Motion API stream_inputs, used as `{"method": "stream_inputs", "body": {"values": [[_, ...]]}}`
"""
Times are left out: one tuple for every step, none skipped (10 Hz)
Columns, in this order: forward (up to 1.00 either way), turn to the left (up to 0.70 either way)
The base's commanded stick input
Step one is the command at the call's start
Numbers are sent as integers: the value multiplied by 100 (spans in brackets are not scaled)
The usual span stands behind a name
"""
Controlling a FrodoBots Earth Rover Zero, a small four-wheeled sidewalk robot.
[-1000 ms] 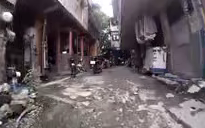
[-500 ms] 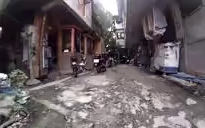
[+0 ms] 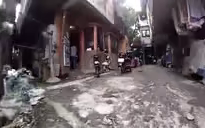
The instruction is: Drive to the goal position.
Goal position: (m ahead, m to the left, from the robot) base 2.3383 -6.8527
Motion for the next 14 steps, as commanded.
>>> {"method": "stream_inputs", "body": {"values": [[70, 0], [70, 0], [70, 0], [70, -27], [70, -27], [70, -11], [70, 0], [70, 0], [70, 0], [70, -16], [70, -27], [70, -13], [70, 0], [70, 0]]}}
